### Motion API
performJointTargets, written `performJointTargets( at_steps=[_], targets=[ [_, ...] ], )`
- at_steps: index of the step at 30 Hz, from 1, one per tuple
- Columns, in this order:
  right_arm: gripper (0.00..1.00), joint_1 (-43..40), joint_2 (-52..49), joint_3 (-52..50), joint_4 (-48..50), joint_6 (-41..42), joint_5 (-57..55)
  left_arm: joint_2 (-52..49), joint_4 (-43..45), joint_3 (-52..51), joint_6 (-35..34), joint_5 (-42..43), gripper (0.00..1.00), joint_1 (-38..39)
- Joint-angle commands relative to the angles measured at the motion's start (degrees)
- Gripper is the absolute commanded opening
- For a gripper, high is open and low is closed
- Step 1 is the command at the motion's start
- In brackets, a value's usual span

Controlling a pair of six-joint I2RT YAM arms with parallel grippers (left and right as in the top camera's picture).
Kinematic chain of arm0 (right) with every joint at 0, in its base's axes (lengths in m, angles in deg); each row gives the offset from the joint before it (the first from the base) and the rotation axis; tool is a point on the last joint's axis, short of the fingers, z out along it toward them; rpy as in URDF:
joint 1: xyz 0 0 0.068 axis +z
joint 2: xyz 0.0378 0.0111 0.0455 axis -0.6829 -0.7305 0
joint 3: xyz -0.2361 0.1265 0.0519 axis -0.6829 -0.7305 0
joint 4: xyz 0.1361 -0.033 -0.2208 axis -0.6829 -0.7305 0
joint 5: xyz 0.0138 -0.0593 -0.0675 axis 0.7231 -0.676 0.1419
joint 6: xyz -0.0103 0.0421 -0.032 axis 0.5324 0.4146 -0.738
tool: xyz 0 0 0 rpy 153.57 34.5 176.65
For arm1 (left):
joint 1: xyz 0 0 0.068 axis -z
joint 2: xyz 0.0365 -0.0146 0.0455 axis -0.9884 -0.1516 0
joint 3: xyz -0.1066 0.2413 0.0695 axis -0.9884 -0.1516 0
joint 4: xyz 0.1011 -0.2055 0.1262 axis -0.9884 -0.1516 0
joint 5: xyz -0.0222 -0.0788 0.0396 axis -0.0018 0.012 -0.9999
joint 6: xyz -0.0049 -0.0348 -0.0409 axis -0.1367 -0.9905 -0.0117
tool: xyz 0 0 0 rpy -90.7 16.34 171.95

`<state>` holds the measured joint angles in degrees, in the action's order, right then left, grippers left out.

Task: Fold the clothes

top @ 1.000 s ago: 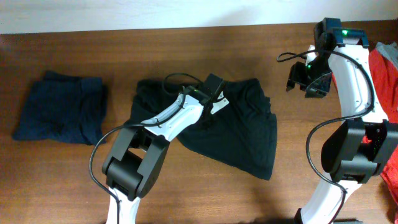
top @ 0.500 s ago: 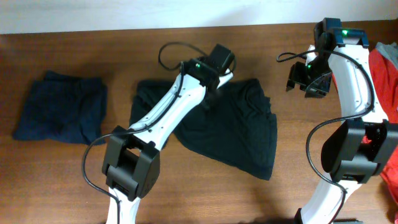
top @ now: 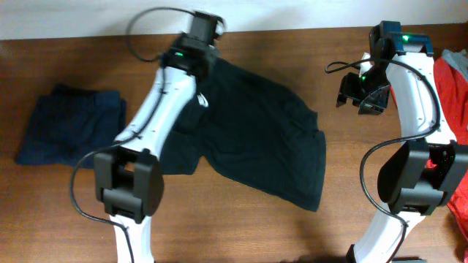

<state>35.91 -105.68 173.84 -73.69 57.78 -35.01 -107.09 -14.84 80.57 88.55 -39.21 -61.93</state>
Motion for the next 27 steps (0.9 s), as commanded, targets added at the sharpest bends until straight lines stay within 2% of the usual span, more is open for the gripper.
performJointTargets(
  at_steps=[1, 8, 11, 14, 16, 17, 20, 23, 26, 27],
  targets=[
    [0.63, 0.0, 1.4, 0.3, 0.1, -0.6, 0.3, -1.3, 5.1, 0.8, -4.0, 4.2, 0.00, -3.4],
    [0.63, 0.0, 1.4, 0.3, 0.0, -0.6, 0.3, -6.1, 11.1, 0.8, -3.9, 8.3, 0.01, -5.6],
    [0.63, 0.0, 1.4, 0.3, -0.2, -0.6, 0.3, -8.1, 11.6, 0.8, -3.9, 7.7, 0.09, -5.6],
    [0.63, 0.0, 1.4, 0.3, -0.2, -0.7, 0.5, -8.7, 11.8, 0.8, -3.9, 4.7, 0.29, -5.7],
    [0.64, 0.1, 1.4, 0.2, 1.4, -8.6, 7.3, -8.5, 11.9, 1.2, -3.9, -0.7, 0.51, -5.7],
    [0.64, 0.3, 1.4, 0.2, 2.4, -11.5, 11.1, -8.5, 11.2, 1.7, -3.9, -2.4, 0.56, -5.7],
    [0.68, 1.5, 1.2, -0.3, 6.4, -15.2, 17.2, -7.8, 6.1, 3.8, -4.0, -4.2, 0.58, -5.7],
    [0.71, 4.5, -0.3, -0.7, 11.2, -15.2, 16.8, -7.1, -3.1, 7.4, -5.8, -2.7, 0.68, -5.5],
    [0.72, 7.9, -3.2, -0.7, 15.3, -15.2, 15.8, -6.3, -14.6, 12.2, -10.5, 2.3, 0.72, -5.5],
    [0.72, 9.2, -4.5, -0.7, 16.8, -15.2, 14.6, -6.0, -17.6, 13.5, -11.5, 4.3, 0.79, -5.5]
  ],
)
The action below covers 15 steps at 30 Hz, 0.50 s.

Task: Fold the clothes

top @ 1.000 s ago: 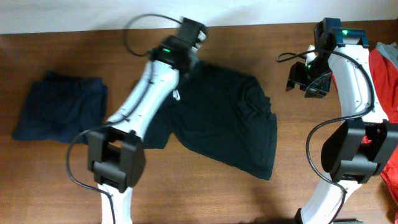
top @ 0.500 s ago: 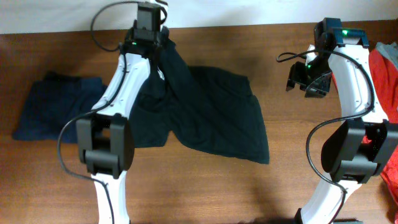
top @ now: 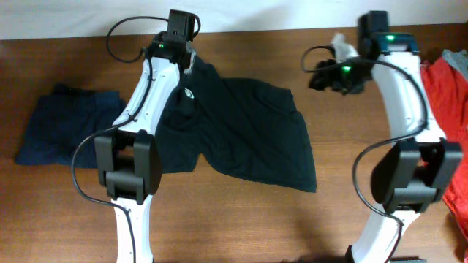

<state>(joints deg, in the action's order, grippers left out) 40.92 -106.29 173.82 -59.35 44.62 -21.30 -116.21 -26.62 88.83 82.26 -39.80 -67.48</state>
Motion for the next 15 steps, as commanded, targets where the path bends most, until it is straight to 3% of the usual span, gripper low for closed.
performJointTargets(
  at_steps=[1, 5, 11, 14, 15],
  targets=[
    [0.72, 5.3, -5.1, -0.7, 3.7, -1.6, -0.6, 3.4, -9.1, 6.7, -6.2, 7.3, 0.97, 0.1],
    [0.72, 8.9, -11.3, -0.7, 8.4, 4.6, -8.6, 5.4, -19.8, 11.3, -6.7, 14.7, 0.99, 0.1],
    [0.71, 10.8, -17.2, -0.7, 13.0, 6.8, -12.5, 8.7, -27.0, 13.0, -6.7, 16.0, 0.99, 0.1],
    [0.63, 10.8, -18.2, -0.7, 13.9, 6.8, -13.3, 9.5, -28.9, 13.0, -6.6, 16.0, 0.99, 0.1],
    [0.56, 10.8, -18.2, -0.7, 14.3, 6.8, -13.6, 9.6, -30.0, 13.0, -6.7, 15.9, 0.98, 0.1]
  ],
)
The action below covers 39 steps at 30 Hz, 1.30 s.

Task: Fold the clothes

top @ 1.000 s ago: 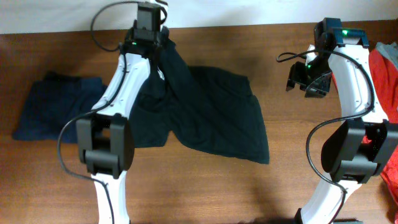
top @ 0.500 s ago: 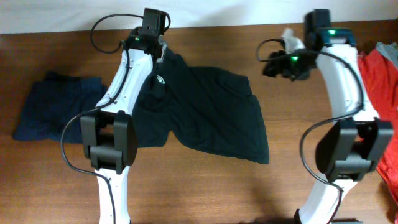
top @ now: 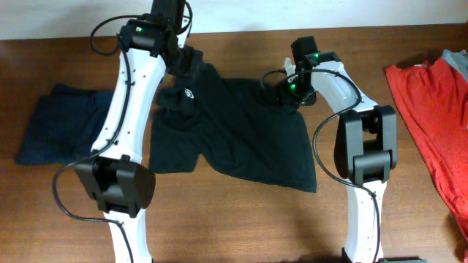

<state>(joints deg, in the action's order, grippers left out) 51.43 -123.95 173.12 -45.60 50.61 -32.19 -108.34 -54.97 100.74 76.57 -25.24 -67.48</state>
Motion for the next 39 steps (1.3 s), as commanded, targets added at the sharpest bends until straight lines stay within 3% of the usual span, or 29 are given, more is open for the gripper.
performJointTargets(
  at_steps=[1, 6, 11, 15, 19, 24, 30, 37, 39],
  targets=[
    [0.52, 0.3, -0.5, 0.0, 0.6, 0.7, -2.7, 1.8, -2.1, 1.1, -1.0, 1.4, 0.98, 0.0],
    [0.26, 0.3, -0.3, 0.1, 0.7, 0.3, -2.8, 1.8, -2.6, 1.1, -1.0, 1.3, 0.98, 0.0],
    [0.14, -0.1, 1.7, 0.2, 0.6, -0.9, -4.1, 1.8, -2.6, 1.1, -0.9, 1.4, 0.98, 0.0],
    [0.04, -1.6, 4.5, 0.3, 0.9, -1.0, -15.2, 1.8, -2.6, 1.1, -0.9, 1.3, 0.98, 0.0],
    [0.04, -4.6, 6.1, 0.3, 2.0, -2.6, -18.6, 1.8, -2.7, 1.1, -0.9, 1.4, 0.98, 0.0],
    [0.04, -8.3, 6.2, 0.3, 5.1, -2.6, -14.4, 1.8, -2.6, 1.1, -0.9, 1.4, 0.98, 0.0],
    [0.04, -12.7, 6.6, 2.2, 14.6, -6.9, 1.7, 1.8, -2.5, 1.1, -0.9, 1.4, 0.98, 0.0],
    [0.05, -13.6, 6.6, 2.3, 18.9, -6.7, -1.9, 1.8, -2.6, 1.1, -1.0, 0.4, 0.99, 0.0],
    [0.22, -14.1, 7.1, 2.6, 17.4, -5.2, -4.5, 1.8, -3.1, 1.1, -1.0, -0.1, 0.99, -0.3]
  ],
)
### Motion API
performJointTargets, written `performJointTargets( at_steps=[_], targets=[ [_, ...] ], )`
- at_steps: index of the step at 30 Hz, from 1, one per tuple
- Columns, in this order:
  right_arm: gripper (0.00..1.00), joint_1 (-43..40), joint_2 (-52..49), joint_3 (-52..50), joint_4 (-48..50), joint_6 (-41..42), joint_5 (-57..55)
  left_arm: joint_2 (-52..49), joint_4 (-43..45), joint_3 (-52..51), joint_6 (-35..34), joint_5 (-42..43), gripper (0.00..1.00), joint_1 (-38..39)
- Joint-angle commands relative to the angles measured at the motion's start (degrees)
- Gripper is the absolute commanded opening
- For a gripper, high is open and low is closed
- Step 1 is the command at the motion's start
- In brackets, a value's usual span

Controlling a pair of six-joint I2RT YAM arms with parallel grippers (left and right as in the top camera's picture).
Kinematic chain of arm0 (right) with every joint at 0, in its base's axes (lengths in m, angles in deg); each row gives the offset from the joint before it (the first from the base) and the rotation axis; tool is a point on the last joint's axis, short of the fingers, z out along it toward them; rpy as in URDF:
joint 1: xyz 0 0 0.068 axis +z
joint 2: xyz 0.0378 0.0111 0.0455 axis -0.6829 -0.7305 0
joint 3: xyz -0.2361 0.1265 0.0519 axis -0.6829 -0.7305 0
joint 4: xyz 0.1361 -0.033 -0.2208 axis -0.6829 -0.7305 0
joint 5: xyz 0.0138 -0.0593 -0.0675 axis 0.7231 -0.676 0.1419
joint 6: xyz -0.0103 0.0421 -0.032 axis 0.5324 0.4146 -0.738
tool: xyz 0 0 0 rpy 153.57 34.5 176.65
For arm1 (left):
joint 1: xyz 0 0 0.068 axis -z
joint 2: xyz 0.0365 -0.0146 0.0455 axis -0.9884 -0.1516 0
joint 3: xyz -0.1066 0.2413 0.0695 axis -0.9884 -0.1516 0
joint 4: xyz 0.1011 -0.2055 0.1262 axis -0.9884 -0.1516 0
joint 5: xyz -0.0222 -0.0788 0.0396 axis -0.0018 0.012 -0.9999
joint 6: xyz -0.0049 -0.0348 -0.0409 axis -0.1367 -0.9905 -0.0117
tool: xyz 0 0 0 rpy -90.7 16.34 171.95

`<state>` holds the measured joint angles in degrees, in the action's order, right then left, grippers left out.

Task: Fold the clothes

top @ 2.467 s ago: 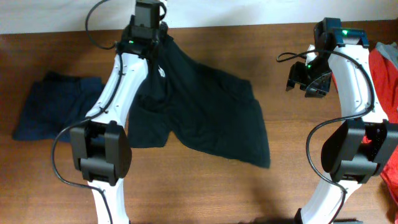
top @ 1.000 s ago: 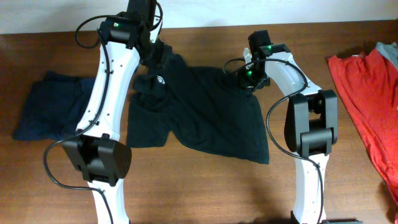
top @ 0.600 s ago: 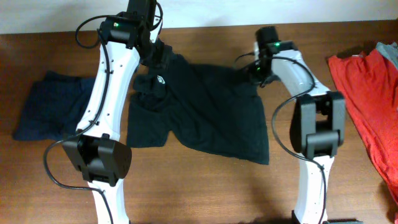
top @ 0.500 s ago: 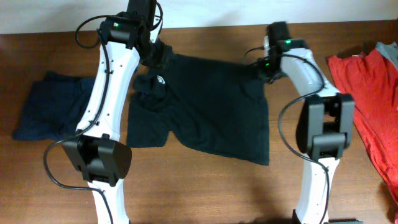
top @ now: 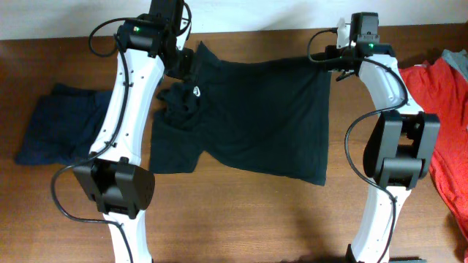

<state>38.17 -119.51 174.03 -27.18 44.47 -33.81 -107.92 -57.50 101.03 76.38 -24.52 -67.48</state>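
Observation:
A black T-shirt [top: 256, 117] lies spread across the middle of the brown table, with a small white logo by its collar. My left gripper [top: 191, 60] is shut on its far left shoulder. At the far right shoulder my right gripper [top: 327, 63] is shut on the cloth, and the shirt's far edge is stretched taut between the two. One sleeve is bunched under the left arm.
A folded dark blue garment [top: 62, 131] rests at the left of the table [top: 234, 219]. Red clothing [top: 439, 109] lies at the right edge, beside the right arm's base.
My right gripper has moved right and back with the shirt's corner in it. The shirt's far edge, slack before, is now stretched out wide. The left gripper has barely moved.
My left gripper held the shirt's far left corner while the right gripper hung open, away from the cloth. The right gripper then stood nearer the shirt, then down on its far right part. Now both hold the shirt's far edge, pulled taut.

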Motion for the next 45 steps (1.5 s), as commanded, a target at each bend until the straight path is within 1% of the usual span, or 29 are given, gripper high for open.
performJointTargets(
  at_steps=[1, 2, 4, 7, 10, 14, 18, 20, 21, 22, 24, 25, 29, 32, 37, 38, 39, 41, 42, 45],
  targets=[
    [0.28, -1.2, 3.0, 2.1, -2.5, 2.1, -3.8, 1.4, -1.1, 0.8, -0.8, -0.9, 0.99, -0.5],
    [0.37, -1.7, 3.6, 2.6, -4.1, 3.0, -4.0, 1.4, -1.9, 0.8, -0.8, -0.9, 0.99, -0.8],
    [0.42, -2.9, 5.1, 3.9, -7.9, 5.2, -3.9, 1.5, -3.7, 0.8, -0.8, -0.9, 0.99, -1.4],
    [0.47, -4.6, 8.4, 5.8, -13.3, 6.3, -3.0, 2.0, -6.1, 0.9, -0.8, -0.9, 0.99, -2.4],
    [0.47, -6.1, 13.4, 8.1, -19.4, 6.3, -2.2, 3.4, -8.5, 1.6, -1.9, -0.9, 0.99, -3.6],
    [0.48, -6.8, 21.5, 10.1, -26.6, 6.3, -2.2, 7.4, -13.7, 5.0, -2.6, -0.9, 0.99, -4.9],
    [0.58, -6.8, 31.1, 10.2, -34.1, 6.8, -1.2, 14.5, -19.6, 6.7, -4.6, -0.9, 0.99, -7.1],
    [0.63, -6.8, 34.4, 10.1, -38.7, 9.0, -0.5, 17.0, -22.3, 6.7, -6.3, -0.8, 0.99, -8.8],
    [0.64, -6.8, 36.0, 10.1, -41.9, 10.6, -0.5, 17.8, -22.3, 6.2, -6.6, 0.0, 0.99, -9.7],
    [0.64, -6.8, 37.0, 10.1, -46.1, 12.0, -0.5, 19.1, -22.3, 3.7, -6.6, 3.7, 0.99, -11.2],
    [0.66, -6.8, 36.9, 9.6, -50.3, 12.0, -0.2, 19.4, -22.3, 0.1, -6.6, 5.9, 0.99, -12.2],
    [0.66, -6.7, 36.4, 8.5, -52.1, 11.9, 0.4, 19.4, -22.1, -3.5, -6.7, 6.4, 0.99, -12.5],
    [0.66, -6.7, 34.5, 0.9, -53.1, 11.9, 3.7, 19.2, -16.5, -17.9, -6.8, 9.1, 0.99, -12.5],
    [0.66, -6.7, 33.2, -6.9, -51.6, 11.9, 6.5, 19.2, -9.0, -30.9, -8.3, 13.3, 0.99, -12.5],
    [0.65, -6.6, 33.1, -21.3, -46.2, 11.3, 10.3, 19.2, 1.2, -50.1, -12.6, 13.9, 0.99, -12.5],
    [0.65, -6.4, 33.1, -24.2, -44.6, 11.3, 10.3, 19.2, 4.0, -53.5, -12.7, 15.1, 0.99, -12.5],
    [0.65, -6.1, 33.1, -29.0, -41.8, 11.3, 10.9, 19.2, 9.4, -59.0, -12.7, 17.4, 0.99, -12.5],
    [0.66, -5.3, 33.1, -33.6, -38.5, 11.3, 12.3, 19.2, 13.7, -63.0, -12.8, 17.6, 0.99, -12.5],
    [0.66, -4.5, 33.1, -36.7, -35.5, 11.3, 13.4, 19.2, 16.9, -65.9, -14.0, 17.6, 0.99, -12.5],
    [0.66, -2.6, 33.1, -42.2, -29.2, 11.8, 14.8, 19.2, 22.5, -69.5, -14.3, 17.4, 0.99, -12.5]
  ],
)
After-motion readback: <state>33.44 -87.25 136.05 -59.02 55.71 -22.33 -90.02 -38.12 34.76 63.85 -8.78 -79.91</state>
